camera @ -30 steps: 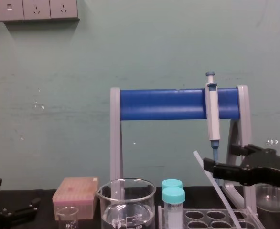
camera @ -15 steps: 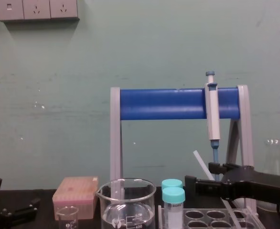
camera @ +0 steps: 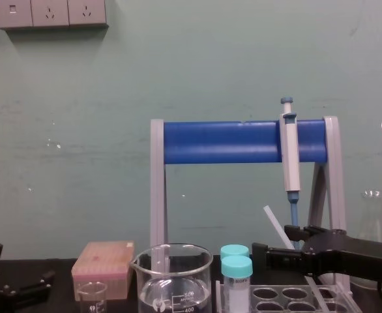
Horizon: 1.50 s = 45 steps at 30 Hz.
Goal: Pick up the stirring rod with one hand, then place it down.
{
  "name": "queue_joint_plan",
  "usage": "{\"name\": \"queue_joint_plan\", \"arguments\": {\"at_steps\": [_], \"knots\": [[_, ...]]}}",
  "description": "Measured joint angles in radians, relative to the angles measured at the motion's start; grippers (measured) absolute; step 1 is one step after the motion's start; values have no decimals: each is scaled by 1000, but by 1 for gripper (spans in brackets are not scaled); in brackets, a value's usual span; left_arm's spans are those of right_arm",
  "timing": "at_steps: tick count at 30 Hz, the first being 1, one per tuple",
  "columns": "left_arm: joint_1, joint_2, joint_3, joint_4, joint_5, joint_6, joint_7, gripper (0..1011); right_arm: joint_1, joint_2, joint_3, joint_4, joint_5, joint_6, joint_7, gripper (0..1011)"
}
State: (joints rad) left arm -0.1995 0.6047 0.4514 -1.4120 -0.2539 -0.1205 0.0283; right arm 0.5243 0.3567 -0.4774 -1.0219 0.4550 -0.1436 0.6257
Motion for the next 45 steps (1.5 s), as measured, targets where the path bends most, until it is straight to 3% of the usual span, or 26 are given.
{"name": "queue_joint_plan", "arguments": {"at_steps": [4,13,23,36,45], "knots": [[0,0,0,0,0,0,0,1000,0,0,0,0,0,-1,0,993],[0,0,0,0,0,0,0,1000,1,1,0,-1,0,-3,0,812],[0,0,0,0,0,0,0,1000,1,1,0,-2,1,-3,1,456],[0,0,0,0,0,0,0,1000,1,1,0,-2,1,-4,1,78],[0,0,0,0,0,0,0,1000,1,1,0,-2,1,-4,1,72]]}}
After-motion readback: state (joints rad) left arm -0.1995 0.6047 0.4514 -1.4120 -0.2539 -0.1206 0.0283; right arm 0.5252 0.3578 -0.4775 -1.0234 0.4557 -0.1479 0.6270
